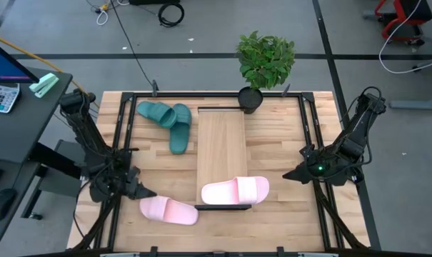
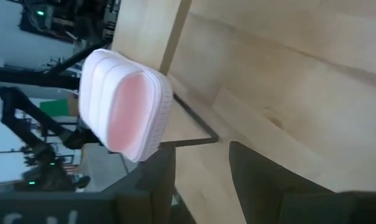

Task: Pick and place slides into the shelf
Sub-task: Put the pink slide on the shelf

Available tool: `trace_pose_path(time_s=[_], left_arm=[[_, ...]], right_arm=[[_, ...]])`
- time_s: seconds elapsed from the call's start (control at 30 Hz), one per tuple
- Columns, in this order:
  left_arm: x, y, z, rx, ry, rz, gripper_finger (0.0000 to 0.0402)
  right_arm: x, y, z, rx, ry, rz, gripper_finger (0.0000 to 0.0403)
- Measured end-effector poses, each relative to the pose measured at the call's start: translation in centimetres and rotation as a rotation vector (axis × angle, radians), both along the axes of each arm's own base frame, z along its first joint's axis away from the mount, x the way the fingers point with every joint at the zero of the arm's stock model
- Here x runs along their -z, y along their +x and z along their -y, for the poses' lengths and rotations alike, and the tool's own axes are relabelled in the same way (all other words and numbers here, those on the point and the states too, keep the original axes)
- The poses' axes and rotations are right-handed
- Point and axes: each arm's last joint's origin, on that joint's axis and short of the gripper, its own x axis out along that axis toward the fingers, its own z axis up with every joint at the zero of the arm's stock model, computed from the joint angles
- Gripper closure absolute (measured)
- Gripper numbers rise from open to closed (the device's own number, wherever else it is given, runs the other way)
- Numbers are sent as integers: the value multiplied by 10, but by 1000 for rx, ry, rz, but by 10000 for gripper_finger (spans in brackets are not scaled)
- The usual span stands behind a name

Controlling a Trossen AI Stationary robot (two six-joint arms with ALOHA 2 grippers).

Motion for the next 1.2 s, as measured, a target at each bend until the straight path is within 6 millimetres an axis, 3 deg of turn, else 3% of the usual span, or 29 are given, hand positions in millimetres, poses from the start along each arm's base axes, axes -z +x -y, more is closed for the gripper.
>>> trace_pose_path(time_s=[0.17, 0.5, 1.2], left_arm=[[6, -3, 3, 157, -60, -117, 400], [16, -2, 1, 284, -76, -303, 400], [23, 1, -6, 273, -24, -383, 397]], right_arm=[[0, 0, 0, 13, 21, 0, 245], [0, 4, 4, 62, 19, 0, 245], [-1, 6, 5, 70, 31, 10, 245]])
